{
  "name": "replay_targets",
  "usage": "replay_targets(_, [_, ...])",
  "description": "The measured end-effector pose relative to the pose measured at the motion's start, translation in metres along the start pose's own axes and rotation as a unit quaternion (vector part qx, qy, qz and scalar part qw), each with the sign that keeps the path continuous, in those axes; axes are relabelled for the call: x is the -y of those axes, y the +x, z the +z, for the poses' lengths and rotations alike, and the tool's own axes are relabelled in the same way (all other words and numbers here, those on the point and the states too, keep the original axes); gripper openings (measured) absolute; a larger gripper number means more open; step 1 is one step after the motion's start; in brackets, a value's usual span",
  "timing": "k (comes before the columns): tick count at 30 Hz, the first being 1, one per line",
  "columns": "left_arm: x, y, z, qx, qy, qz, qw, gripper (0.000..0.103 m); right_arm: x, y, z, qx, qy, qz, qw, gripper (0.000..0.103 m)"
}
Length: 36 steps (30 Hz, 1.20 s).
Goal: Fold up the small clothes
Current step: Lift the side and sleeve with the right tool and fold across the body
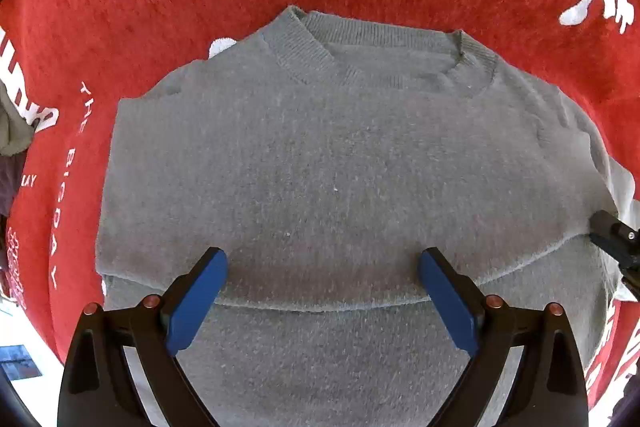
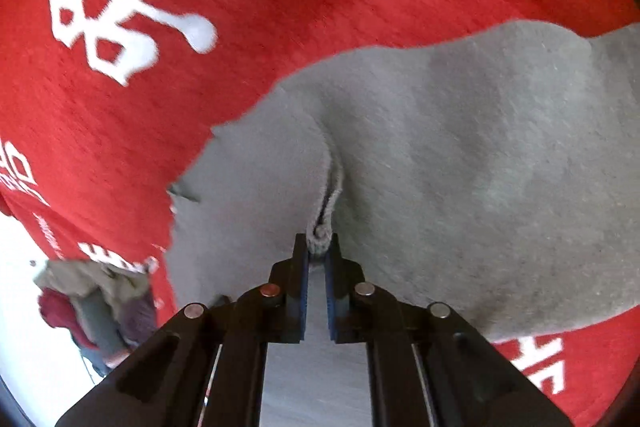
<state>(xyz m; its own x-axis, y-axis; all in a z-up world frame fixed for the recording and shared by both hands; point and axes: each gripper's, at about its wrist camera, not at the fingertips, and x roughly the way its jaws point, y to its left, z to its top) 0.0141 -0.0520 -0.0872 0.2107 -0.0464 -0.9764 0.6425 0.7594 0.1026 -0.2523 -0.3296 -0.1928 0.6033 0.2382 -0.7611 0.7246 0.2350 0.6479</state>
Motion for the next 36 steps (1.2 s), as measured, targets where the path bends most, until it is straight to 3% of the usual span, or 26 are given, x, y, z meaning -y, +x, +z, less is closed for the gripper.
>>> replay_targets(2, [0.002, -0.003, 0.000, 0.000, 0.007, -0.001, 1.0000, 0.097, 0.002, -0.008, -0.002, 0.004, -0.007, -0.003, 1.000, 0.014])
replay_targets(4, [0.008, -0.008, -0.002, 0.000, 0.017, -0.004, 0.9998, 0.097, 0.005, -0.019, -0.005, 0.011, -0.013, -0.011, 1.000, 0.025])
replay_targets(6, [0.016, -0.015, -0.004, 0.003, 0.033, -0.006, 0.9994, 0.097, 0.013, -0.031, -0.010, 0.014, -0.005, -0.013, 1.000, 0.028])
replay_targets(20, [0.129, -0.042, -0.039, -0.001, 0.142, -0.061, 0.9879, 0.097, 0.125, -0.128, -0.041, 0.077, 0.095, -0.063, 0.990, 0.029])
replay_targets(23, [0.157, -0.045, -0.042, 0.001, 0.158, -0.070, 0.9849, 0.097, 0.156, -0.155, -0.044, 0.113, 0.126, -0.075, 0.983, 0.029])
replay_targets(27, [0.184, -0.048, -0.039, 0.008, 0.167, -0.074, 0.9831, 0.097, 0.200, -0.190, -0.042, 0.173, 0.189, -0.078, 0.963, 0.031])
replay_targets(36, [0.214, -0.040, -0.028, 0.013, 0.177, -0.062, 0.9822, 0.097, 0.231, -0.207, -0.022, 0.265, 0.249, 0.011, 0.932, 0.038])
